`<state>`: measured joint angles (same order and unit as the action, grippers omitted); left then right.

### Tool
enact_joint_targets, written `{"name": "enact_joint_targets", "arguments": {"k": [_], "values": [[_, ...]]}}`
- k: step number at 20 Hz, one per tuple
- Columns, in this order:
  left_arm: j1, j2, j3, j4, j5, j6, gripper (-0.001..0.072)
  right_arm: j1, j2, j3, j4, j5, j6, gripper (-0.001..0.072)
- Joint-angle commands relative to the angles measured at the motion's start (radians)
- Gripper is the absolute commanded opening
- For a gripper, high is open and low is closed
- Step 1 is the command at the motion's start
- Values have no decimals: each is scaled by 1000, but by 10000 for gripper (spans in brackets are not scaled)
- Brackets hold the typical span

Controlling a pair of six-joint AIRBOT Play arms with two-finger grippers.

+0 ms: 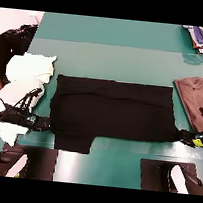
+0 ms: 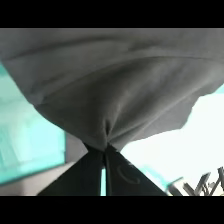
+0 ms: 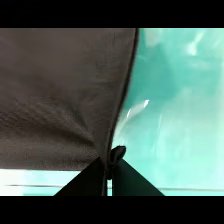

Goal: Fold the shirts.

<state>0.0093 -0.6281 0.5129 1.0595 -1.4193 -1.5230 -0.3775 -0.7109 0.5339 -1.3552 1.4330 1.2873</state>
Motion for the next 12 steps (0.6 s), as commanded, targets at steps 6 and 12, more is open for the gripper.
{"name": "enact_joint_targets", "arguments": {"k": [6,12], "values": [[-39,-182,235,90,227,-39,21,187,-172,325,-26,-26,68,17],[-39,-568,490,92,407,10,22,273,-549,579,-24,-87,108,17]]}}
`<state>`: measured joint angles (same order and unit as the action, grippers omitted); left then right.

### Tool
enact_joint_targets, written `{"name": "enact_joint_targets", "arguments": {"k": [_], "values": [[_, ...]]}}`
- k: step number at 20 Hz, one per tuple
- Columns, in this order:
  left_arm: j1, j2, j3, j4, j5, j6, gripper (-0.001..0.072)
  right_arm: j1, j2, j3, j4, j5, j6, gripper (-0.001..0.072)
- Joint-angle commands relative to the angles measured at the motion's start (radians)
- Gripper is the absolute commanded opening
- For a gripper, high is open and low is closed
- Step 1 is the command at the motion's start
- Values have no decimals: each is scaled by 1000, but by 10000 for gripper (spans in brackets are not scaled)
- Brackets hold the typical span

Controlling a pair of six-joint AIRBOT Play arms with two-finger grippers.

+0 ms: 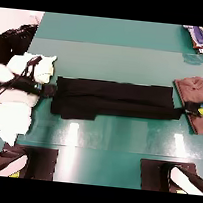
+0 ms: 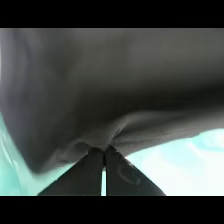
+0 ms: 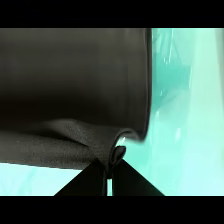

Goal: Fold the shirts.

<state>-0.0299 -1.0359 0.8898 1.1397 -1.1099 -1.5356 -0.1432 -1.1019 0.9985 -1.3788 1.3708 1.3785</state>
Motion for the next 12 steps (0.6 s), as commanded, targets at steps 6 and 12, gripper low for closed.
{"name": "enact_joint_targets", "arguments": {"k": [6,12], "values": [[0,-363,253,12,208,25,22,56,-418,336,138,-18,19,18],[0,-366,254,9,268,24,676,52,-550,510,230,-6,11,407]]}}
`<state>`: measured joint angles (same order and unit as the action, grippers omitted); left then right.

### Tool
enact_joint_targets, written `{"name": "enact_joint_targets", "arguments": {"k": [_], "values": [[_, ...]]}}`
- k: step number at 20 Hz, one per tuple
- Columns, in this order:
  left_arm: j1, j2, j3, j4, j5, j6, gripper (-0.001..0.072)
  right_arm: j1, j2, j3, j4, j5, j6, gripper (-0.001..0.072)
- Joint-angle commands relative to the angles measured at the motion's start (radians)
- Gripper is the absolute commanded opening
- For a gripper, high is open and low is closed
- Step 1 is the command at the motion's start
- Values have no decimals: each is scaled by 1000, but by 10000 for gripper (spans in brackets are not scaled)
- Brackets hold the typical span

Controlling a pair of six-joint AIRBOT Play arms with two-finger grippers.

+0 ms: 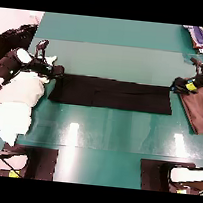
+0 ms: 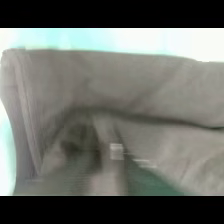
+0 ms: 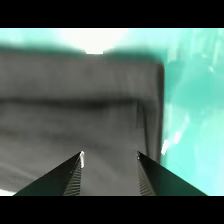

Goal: Fold the shirts.

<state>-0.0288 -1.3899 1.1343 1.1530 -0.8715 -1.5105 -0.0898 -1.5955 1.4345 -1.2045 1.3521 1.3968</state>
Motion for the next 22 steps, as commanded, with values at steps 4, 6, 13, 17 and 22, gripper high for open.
{"name": "enact_joint_targets", "arguments": {"k": [4,6,13,17,22], "values": [[-2,-12,88,1,-110,1,643,-57,-44,79,60,79,-56,407],[-2,-12,132,0,-180,1,593,-114,-29,23,61,108,-85,407],[-3,-13,153,-94,-193,35,31,-267,-104,-167,223,95,-191,507],[-13,-17,153,-204,-192,77,22,-238,-165,-171,315,82,-220,504],[-208,-106,154,-204,-117,77,22,-166,-187,-170,322,75,-242,176]]}}
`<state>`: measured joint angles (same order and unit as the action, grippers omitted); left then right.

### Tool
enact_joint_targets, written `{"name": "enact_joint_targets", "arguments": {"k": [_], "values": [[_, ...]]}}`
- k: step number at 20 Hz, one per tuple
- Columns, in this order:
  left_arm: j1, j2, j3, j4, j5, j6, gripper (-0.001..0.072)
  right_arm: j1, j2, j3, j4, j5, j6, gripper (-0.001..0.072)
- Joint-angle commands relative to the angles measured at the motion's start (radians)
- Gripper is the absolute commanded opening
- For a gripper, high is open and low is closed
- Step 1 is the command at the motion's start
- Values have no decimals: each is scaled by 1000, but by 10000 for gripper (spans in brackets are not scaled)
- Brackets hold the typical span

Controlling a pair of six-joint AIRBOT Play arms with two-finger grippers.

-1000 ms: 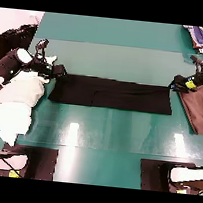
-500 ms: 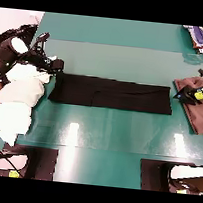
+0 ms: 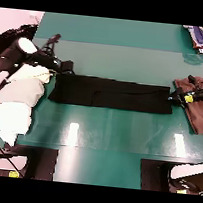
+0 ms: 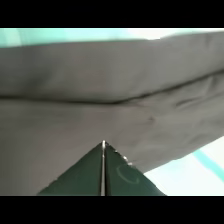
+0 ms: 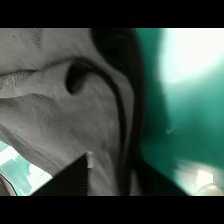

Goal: Fold the shirts.

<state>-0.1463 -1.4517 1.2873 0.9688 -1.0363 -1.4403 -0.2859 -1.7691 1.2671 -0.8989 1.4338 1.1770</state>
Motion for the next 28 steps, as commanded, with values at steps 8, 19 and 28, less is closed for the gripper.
{"name": "enact_joint_targets", "arguments": {"k": [8,19,28], "values": [[-326,-327,269,-34,50,-31,22,68,187,153,155,106,-12,16],[-425,-501,377,-70,103,-83,21,459,295,496,175,103,81,16],[-392,-492,439,-40,0,-79,21,652,227,645,175,0,82,17]]}}
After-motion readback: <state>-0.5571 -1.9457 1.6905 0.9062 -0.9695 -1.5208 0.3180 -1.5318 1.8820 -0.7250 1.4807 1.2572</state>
